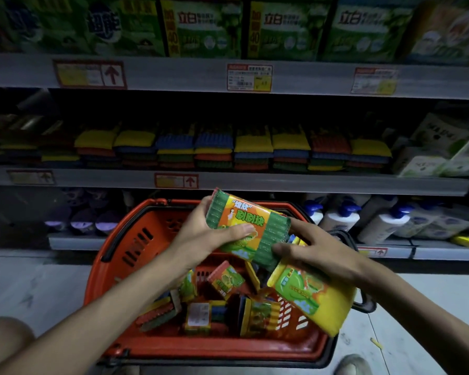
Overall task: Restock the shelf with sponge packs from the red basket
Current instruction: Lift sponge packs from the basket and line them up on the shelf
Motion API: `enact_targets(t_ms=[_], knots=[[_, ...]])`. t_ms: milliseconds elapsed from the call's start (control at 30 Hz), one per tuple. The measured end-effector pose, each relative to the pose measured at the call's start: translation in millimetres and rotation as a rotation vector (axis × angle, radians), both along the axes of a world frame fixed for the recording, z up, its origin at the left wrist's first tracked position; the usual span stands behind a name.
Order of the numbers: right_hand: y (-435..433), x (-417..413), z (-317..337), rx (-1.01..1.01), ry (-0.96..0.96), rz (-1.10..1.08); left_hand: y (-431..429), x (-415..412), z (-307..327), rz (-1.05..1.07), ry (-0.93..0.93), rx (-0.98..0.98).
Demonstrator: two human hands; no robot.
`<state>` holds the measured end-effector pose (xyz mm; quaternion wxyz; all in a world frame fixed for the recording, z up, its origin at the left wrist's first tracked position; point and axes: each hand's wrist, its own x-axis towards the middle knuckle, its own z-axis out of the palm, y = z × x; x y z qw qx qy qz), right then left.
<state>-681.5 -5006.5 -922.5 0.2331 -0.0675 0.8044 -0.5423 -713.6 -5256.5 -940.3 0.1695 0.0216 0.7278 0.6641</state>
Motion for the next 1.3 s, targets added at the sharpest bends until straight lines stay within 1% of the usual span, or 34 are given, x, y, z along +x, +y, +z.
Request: enact_targets(t_ms=[233,367,467,533,667,767,933,1033,1133,1200,1300], knots=[[8.3,-7.3,12.6,-0.005,0.036,0.001,1.1,-8.2,3.6,0.013,0.014,0.065],[21.4,-11.7,26.2,0.027,-0.008,0.029,-2.5,-12.2,10.8,0.032,0.033,0.057],[33.3,-10.9,34.6,-0.017,-0.048,-0.012,-4.4,-17.1,14.8,0.056,0.042,0.070],[36.2,-9.3,36.5,-0.031,-0.072,-0.030,-4.1,-19.8,15.9,0.048,0.045,0.054],[27.3,-11.4,35.6,0.041,-0.076,-0.003,1.8,-22.0,14.0,-0.006,0.089,-0.029],[19.5,-14.1,30.3,0.058,-0.096,-0.018,12.4,-23.5,14.9,-0.041,0.116,-0.047],[24.7,-12.1,26.5,0.012,-0.122,-0.092,31.3,-26.0,21.1,0.065,0.145,0.019],[31.4,-9.3,31.6,-0.059,-0.125,-0.142,43.2,-25.8,28.2,0.141,0.140,0.072],[41.6,-4.7,35.0,-0.121,-0.110,-0.242,57.2,-23.4,32.2,0.168,0.077,0.201],[51.3,-1.9,35.7,-0.161,-0.100,-0.302,66.5,-17.2,32.4,0.129,0.028,0.246],[64.6,2.7,36.4,-0.219,-0.081,-0.398,84.5,-3.7,30.4,-0.018,-0.059,0.168]])
